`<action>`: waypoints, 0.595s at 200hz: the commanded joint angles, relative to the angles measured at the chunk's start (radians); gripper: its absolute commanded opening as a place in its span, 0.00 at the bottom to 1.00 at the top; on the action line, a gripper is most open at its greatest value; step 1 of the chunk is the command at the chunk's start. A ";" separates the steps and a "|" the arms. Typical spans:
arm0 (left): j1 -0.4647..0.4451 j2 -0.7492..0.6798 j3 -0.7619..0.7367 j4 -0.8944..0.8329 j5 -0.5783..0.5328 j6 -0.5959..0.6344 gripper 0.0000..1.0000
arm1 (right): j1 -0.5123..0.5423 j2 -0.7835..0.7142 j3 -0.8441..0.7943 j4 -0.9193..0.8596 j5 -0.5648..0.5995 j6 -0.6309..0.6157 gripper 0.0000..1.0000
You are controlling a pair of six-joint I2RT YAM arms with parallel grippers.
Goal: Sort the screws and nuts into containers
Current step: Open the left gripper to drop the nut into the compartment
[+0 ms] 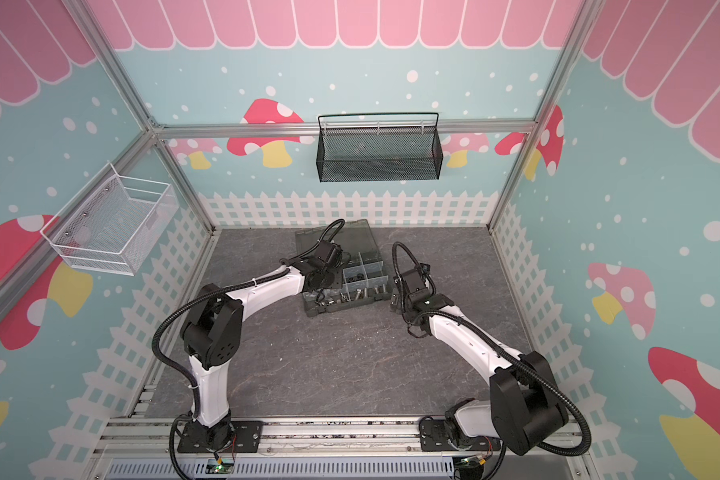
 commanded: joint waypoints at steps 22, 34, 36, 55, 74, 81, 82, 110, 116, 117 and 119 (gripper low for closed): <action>0.010 -0.034 0.016 -0.010 -0.007 0.012 0.37 | -0.003 -0.004 0.004 -0.018 0.016 0.024 0.98; 0.010 -0.055 0.007 -0.009 -0.009 0.010 0.40 | -0.004 -0.007 0.002 -0.018 0.019 0.023 0.98; 0.010 -0.060 0.006 -0.009 -0.009 0.011 0.40 | -0.003 -0.006 0.002 -0.018 0.020 0.023 0.99; 0.011 -0.108 -0.019 -0.007 -0.019 0.011 0.43 | -0.004 -0.014 0.001 -0.018 0.032 0.021 0.99; 0.010 -0.169 -0.052 -0.001 -0.031 0.010 0.49 | -0.004 -0.029 -0.006 -0.017 0.054 0.027 0.98; 0.010 -0.189 -0.067 0.004 -0.037 0.008 0.55 | -0.003 -0.037 -0.010 -0.015 0.063 0.029 0.98; 0.010 -0.197 -0.071 0.005 -0.038 0.008 0.55 | -0.003 -0.038 -0.010 -0.014 0.064 0.030 0.98; 0.010 -0.295 -0.140 0.017 -0.079 0.000 0.79 | -0.003 -0.077 -0.032 -0.010 0.102 0.042 0.98; 0.011 -0.318 -0.157 0.020 -0.089 -0.002 0.83 | -0.003 -0.086 -0.038 -0.007 0.111 0.043 0.98; 0.010 -0.322 -0.161 0.019 -0.091 -0.003 0.84 | -0.003 -0.088 -0.040 -0.006 0.112 0.042 0.98; 0.010 -0.330 -0.167 0.021 -0.093 -0.004 0.85 | -0.003 -0.092 -0.043 -0.004 0.114 0.042 0.98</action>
